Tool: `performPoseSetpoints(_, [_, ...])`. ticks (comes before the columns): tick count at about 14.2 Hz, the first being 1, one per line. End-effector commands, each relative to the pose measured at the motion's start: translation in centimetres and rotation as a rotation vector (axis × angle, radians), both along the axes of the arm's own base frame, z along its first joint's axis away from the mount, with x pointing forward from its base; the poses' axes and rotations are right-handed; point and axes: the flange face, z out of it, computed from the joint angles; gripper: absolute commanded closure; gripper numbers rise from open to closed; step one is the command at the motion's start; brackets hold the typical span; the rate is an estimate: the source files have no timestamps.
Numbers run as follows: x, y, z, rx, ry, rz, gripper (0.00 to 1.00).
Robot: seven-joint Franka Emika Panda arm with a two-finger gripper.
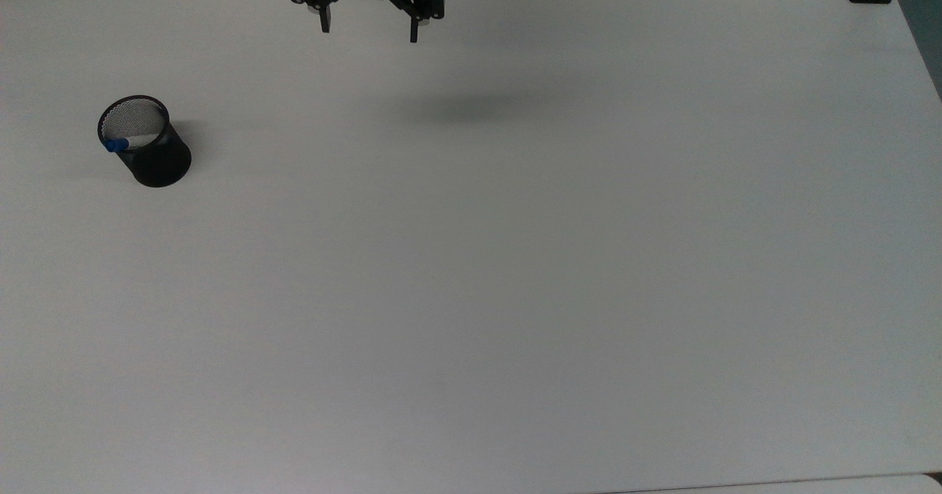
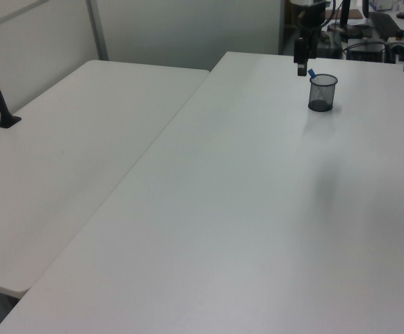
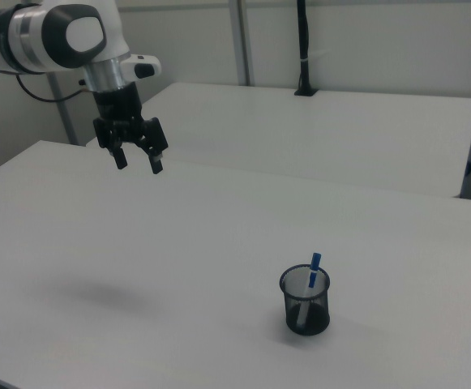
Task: Remove the marker
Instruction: 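Lower the gripper over the blue marker and close on its cap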
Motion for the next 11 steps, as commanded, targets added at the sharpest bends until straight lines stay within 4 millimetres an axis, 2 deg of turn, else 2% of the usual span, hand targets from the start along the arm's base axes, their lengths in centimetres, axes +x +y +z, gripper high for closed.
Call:
performPoseSetpoints(1, [0.1, -2.8, -0.1, 0.020, 0.014, 0.038, 0.00])
performPoseSetpoints(2, [0.2, -3.8, -0.1, 0.021, 0.005, 0.041, 0.00])
performPoseSetpoints(4, [1.0, -7.2, -1.2, 0.021, -0.007, 0.033, 0.00])
performPoseSetpoints(5, [1.5, -9.6, -1.8, 0.019, -0.027, 0.026, 0.00])
performPoseSetpoints(6, [1.7, -11.1, -1.9, 0.017, -0.045, 0.025, 0.00])
performPoseSetpoints(10, [2.6, -17.4, -4.3, 0.006, -0.082, 0.017, 0.00])
performPoseSetpoints(11, [2.9, -19.8, -5.4, -0.005, -0.097, 0.014, 0.00])
